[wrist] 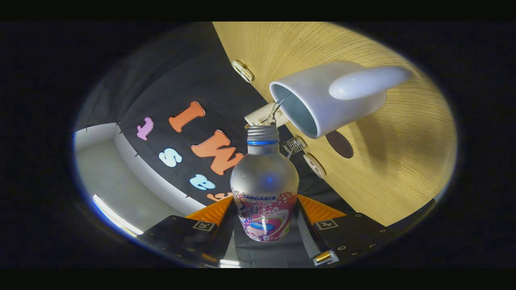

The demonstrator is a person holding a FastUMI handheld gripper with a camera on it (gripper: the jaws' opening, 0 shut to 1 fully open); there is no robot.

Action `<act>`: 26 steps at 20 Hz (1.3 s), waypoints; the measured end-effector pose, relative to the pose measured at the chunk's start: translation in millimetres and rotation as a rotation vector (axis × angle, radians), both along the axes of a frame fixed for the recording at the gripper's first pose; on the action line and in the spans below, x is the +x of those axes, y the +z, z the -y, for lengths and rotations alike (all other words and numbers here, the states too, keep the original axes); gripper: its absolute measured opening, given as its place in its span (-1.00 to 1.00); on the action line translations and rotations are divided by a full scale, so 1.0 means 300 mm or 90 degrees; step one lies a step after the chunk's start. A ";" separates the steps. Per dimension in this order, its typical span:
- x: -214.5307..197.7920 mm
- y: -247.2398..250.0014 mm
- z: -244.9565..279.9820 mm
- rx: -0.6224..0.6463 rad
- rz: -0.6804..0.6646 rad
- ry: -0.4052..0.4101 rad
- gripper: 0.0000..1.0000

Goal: Take the bottle from table, then pour the juice into the cup, finally place the bottle on the coaster

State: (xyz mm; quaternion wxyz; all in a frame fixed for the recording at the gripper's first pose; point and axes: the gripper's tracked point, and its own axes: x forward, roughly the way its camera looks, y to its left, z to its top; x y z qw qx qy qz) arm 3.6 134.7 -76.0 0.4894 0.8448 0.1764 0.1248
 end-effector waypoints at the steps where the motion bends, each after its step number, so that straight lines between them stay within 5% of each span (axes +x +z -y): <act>1: -0.004 0.002 -0.001 0.004 -0.002 0.001 0.49; 26: 0.006 0.033 0.033 0.071 -0.011 -0.006 0.49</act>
